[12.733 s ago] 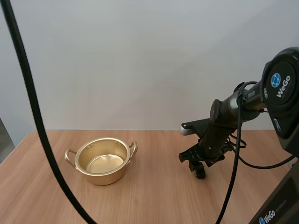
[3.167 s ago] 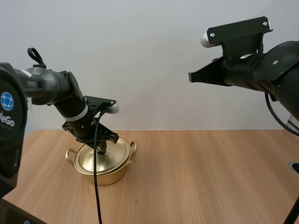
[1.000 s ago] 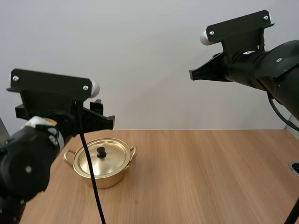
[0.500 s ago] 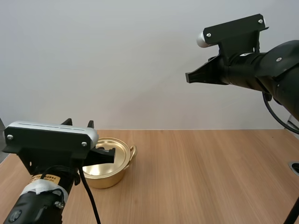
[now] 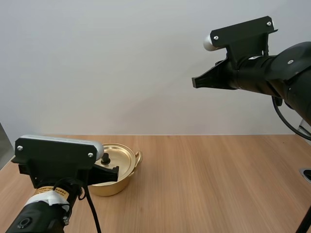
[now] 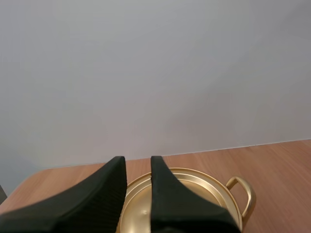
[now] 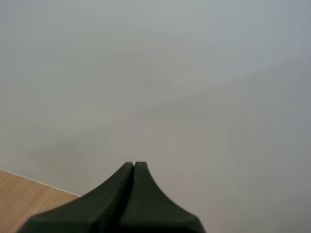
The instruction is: Open the pot, put the car inside, and close it
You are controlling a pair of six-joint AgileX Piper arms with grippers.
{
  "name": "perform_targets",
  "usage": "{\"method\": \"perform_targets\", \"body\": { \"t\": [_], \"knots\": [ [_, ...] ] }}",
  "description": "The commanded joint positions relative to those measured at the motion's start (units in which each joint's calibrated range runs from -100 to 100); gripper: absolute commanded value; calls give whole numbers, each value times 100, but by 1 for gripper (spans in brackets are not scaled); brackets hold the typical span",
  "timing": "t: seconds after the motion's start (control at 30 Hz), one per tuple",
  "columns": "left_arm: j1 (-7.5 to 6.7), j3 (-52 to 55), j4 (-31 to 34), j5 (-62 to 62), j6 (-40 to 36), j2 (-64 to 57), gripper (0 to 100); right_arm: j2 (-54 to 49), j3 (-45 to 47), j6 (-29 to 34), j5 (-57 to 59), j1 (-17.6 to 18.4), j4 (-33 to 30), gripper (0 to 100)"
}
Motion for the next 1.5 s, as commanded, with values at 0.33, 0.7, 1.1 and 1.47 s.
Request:
{"method": "perform_targets", "body": {
  "t": [0.33, 0.7, 1.1, 1.47],
  "knots": [
    [-91, -6, -32, 6, -19, 0, 31, -10, -3, 2, 39, -1, -40, 0],
    [-93, 512, -81, 26, -19, 0, 31, -10, -3, 11, 138, -1, -136, 0],
    [-77, 899, -765, -131, -19, 0, 31, -10, 15, 194, 227, -1, -136, 0],
    [-78, 899, -753, -200, -19, 0, 31, 3, 1414, 238, -815, 10, 170, 0]
  ]
}}
